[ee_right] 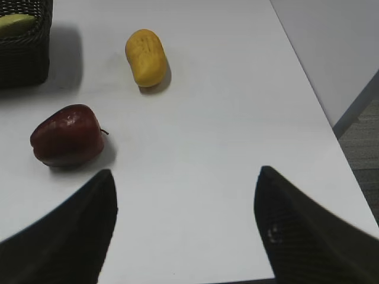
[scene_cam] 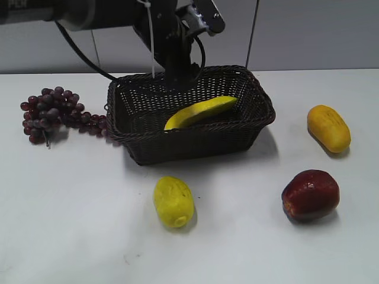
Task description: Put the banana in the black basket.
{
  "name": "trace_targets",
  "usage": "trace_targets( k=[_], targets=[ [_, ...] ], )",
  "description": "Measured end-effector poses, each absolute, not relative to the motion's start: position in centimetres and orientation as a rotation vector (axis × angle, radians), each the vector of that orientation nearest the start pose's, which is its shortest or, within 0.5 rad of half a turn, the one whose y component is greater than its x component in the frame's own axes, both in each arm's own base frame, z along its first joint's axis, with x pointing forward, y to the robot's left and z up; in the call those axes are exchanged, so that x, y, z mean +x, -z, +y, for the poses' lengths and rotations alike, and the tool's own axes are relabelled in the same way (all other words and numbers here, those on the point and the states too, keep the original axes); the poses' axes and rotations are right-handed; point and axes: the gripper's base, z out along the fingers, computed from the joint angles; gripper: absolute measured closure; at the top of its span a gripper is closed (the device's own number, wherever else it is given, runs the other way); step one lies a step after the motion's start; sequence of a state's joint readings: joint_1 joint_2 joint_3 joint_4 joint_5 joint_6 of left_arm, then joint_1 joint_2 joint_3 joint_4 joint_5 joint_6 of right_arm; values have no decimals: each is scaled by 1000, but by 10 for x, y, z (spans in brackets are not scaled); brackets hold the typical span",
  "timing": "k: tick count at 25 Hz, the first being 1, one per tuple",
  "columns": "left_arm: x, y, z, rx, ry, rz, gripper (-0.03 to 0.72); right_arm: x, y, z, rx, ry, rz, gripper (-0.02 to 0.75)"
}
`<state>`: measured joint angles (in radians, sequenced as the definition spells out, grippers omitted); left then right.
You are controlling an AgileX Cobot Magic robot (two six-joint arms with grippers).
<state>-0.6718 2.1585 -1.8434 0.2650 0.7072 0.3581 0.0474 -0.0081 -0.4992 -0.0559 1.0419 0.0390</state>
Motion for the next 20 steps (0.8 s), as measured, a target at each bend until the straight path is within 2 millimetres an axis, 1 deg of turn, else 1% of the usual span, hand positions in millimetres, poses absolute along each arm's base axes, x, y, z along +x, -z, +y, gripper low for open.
trace_targets(
  k=[3,5,8,11,13,16,18,20],
  targets=[
    [386,-252,-284,1369,-185,2105,68,-5,-279,-5,-6,12,2017,187],
    [381,-268,-272,1327,-193,2168,76,-5,-279,-5,-6,12,2017,187],
    [379,-280,-243,1232,-223,2340,85,-5,-279,-5,-6,12,2017,187],
    [383,-281,-206,1115,-246,2554,99,-5,-279,-5,-6,12,2017,187],
    [392,-280,-183,993,-183,2644,102,-5,-279,-5,-6,12,2017,187],
    [400,-284,-155,796,36,2736,105,-5,-279,-5,-6,12,2017,187],
    [403,-291,-139,689,147,2751,107,-5,-279,-5,-6,12,2017,187],
    [405,-300,-121,600,186,2750,109,-5,-279,-5,-6,12,2017,187]
  ],
)
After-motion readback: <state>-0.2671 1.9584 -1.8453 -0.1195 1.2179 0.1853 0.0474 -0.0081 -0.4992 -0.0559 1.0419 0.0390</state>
